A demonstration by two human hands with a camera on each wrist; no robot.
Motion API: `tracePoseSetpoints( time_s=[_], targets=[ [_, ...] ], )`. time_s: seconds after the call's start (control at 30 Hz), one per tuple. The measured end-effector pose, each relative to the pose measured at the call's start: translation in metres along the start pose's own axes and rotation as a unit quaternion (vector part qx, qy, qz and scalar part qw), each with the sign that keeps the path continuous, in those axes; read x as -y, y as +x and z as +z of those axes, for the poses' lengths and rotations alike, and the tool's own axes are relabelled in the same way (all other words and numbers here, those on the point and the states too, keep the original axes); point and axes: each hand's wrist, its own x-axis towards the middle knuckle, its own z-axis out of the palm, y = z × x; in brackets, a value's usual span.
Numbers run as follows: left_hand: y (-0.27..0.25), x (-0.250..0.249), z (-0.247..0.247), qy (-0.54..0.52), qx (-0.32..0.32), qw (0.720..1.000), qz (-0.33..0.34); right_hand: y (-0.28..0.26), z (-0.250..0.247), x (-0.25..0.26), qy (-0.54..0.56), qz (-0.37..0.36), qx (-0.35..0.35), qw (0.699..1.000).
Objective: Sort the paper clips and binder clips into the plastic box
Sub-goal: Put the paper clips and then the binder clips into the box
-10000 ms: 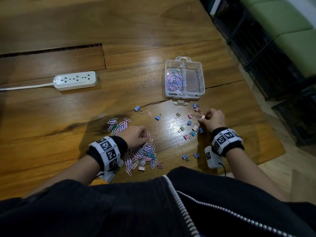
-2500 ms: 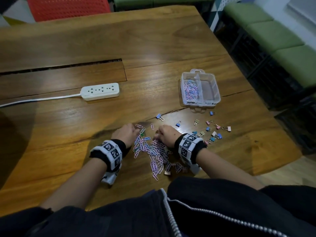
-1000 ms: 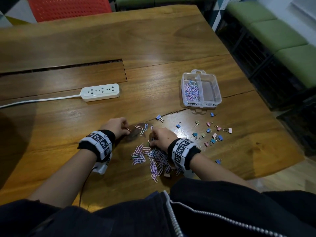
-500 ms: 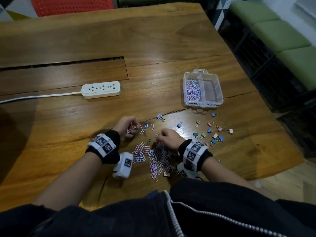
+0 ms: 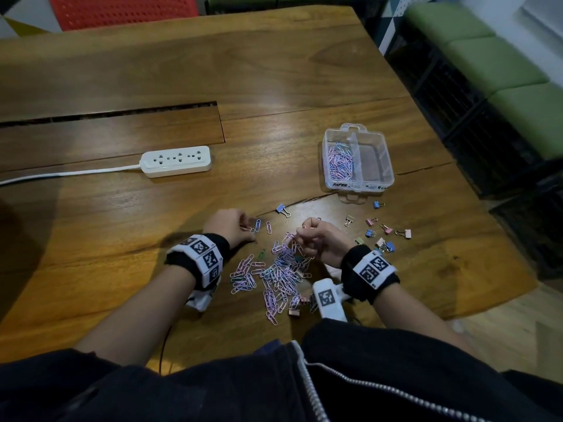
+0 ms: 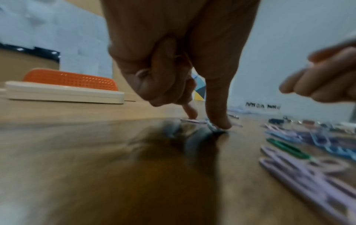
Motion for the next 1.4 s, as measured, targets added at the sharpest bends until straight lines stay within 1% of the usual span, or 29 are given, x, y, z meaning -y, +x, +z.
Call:
tracePoseSetpoints(
  time_s=[0.07, 0.13, 0.23, 0.3, 0.33, 0.37, 0.4, 0.43, 0.47, 0.5, 0.53, 0.57, 0.6, 0.63, 0.67, 0.73, 0.77, 0.8, 0.87, 0.9, 0.97, 1.0, 1.07, 1.1, 1.13, 1.17, 1.23, 1.33, 1.4],
  targets=[
    [-0.004, 0.000, 0.003, 0.006, 0.017, 1.000, 0.006, 0.000, -0.003, 0.002, -0.019, 0.002, 0.008, 1.000],
    [-0.007, 0.001, 0.008, -0.001, 0.046, 0.999, 0.011, 0.001, -0.004, 0.002, -0.020, 0.004, 0.003, 1.000],
    [-0.014, 0.001, 0.012, 0.035, 0.099, 0.993, 0.048, 0.005, -0.002, 0.004, 0.000, 0.003, -0.017, 1.000],
    [-0.017, -0.001, 0.015, 0.072, 0.115, 0.988, 0.069, 0.007, 0.002, 0.008, -0.034, 0.009, -0.030, 0.999],
    [-0.018, -0.002, 0.016, 0.074, 0.121, 0.987, 0.071, 0.007, 0.004, 0.009, -0.059, 0.013, -0.038, 0.997],
    [-0.018, -0.003, 0.017, 0.054, 0.131, 0.988, 0.063, 0.008, 0.006, 0.011, -0.084, 0.019, -0.048, 0.995],
    [-0.019, -0.005, 0.017, 0.002, 0.135, 0.990, 0.044, 0.009, 0.008, 0.012, -0.113, 0.023, -0.066, 0.991],
    [-0.018, -0.005, 0.017, -0.084, 0.139, 0.987, 0.011, 0.011, 0.009, 0.012, -0.163, 0.017, -0.090, 0.982],
    [-0.017, -0.003, 0.016, -0.206, 0.148, 0.967, -0.029, 0.014, 0.011, 0.012, -0.232, 0.001, -0.116, 0.966],
    [-0.017, -0.002, 0.014, -0.340, 0.163, 0.923, -0.069, 0.017, 0.011, 0.010, -0.301, -0.022, -0.136, 0.944],
    [-0.017, -0.002, 0.012, -0.461, 0.176, 0.864, -0.102, 0.020, 0.012, 0.008, -0.363, -0.047, -0.145, 0.919],
    [-0.017, -0.001, 0.010, -0.548, 0.183, 0.807, -0.120, 0.022, 0.012, 0.007, -0.416, -0.066, -0.139, 0.896],
    [-0.016, 0.000, 0.008, -0.595, 0.182, 0.773, -0.125, 0.023, 0.012, 0.005, -0.464, -0.073, -0.125, 0.874],
    [-0.015, -0.002, 0.006, -0.610, 0.175, 0.763, -0.120, 0.024, 0.011, 0.004, -0.510, -0.073, -0.112, 0.850],
    [-0.014, -0.004, 0.004, -0.610, 0.167, 0.767, -0.107, 0.024, 0.012, 0.004, -0.551, -0.070, -0.105, 0.825],
    [-0.012, -0.011, -0.001, -0.589, 0.155, 0.788, -0.094, 0.023, 0.012, 0.004, -0.606, -0.078, -0.099, 0.785],
    [-0.010, -0.014, -0.003, -0.561, 0.149, 0.810, -0.089, 0.023, 0.013, 0.003, -0.621, -0.087, -0.096, 0.773],
    [-0.009, -0.017, -0.004, -0.520, 0.140, 0.838, -0.086, 0.022, 0.014, 0.003, -0.635, -0.091, -0.094, 0.761],
    [-0.006, -0.023, -0.003, -0.430, 0.102, 0.892, -0.092, 0.021, 0.015, 0.002, -0.672, -0.083, -0.093, 0.730],
    [-0.004, -0.024, -0.002, -0.374, 0.078, 0.919, -0.091, 0.020, 0.017, 0.002, -0.690, -0.076, -0.092, 0.713],
    [0.000, -0.026, 0.001, -0.208, 0.032, 0.975, -0.070, 0.018, 0.018, 0.003, -0.713, -0.070, -0.090, 0.691],
    [0.002, -0.027, 0.001, -0.128, 0.015, 0.990, -0.061, 0.017, 0.019, 0.003, -0.721, -0.063, -0.086, 0.684],
    [0.005, -0.030, 0.001, -0.014, 0.002, 0.998, -0.054, 0.016, 0.020, 0.003, -0.731, -0.047, -0.071, 0.677],
    [0.006, -0.033, 0.002, 0.028, 0.004, 0.998, -0.049, 0.015, 0.019, 0.002, -0.729, -0.041, -0.065, 0.681],
    [0.006, -0.035, 0.004, 0.064, 0.011, 0.997, -0.040, 0.016, 0.018, 0.002, -0.716, -0.038, -0.063, 0.694],
    [0.005, -0.038, 0.007, 0.097, 0.018, 0.995, -0.030, 0.016, 0.017, 0.001, -0.694, -0.039, -0.065, 0.716],
    [0.002, -0.043, 0.013, 0.141, 0.034, 0.989, -0.005, 0.016, 0.013, 0.002, -0.631, -0.048, -0.072, 0.771],
    [-0.001, -0.047, 0.017, 0.141, 0.049, 0.989, 0.015, 0.009, 0.009, 0.011, -0.542, -0.052, -0.066, 0.836],
    [-0.005, -0.048, 0.018, 0.157, 0.057, 0.986, 0.023, 0.002, 0.005, 0.019, -0.455, -0.038, -0.062, 0.887]
  ],
)
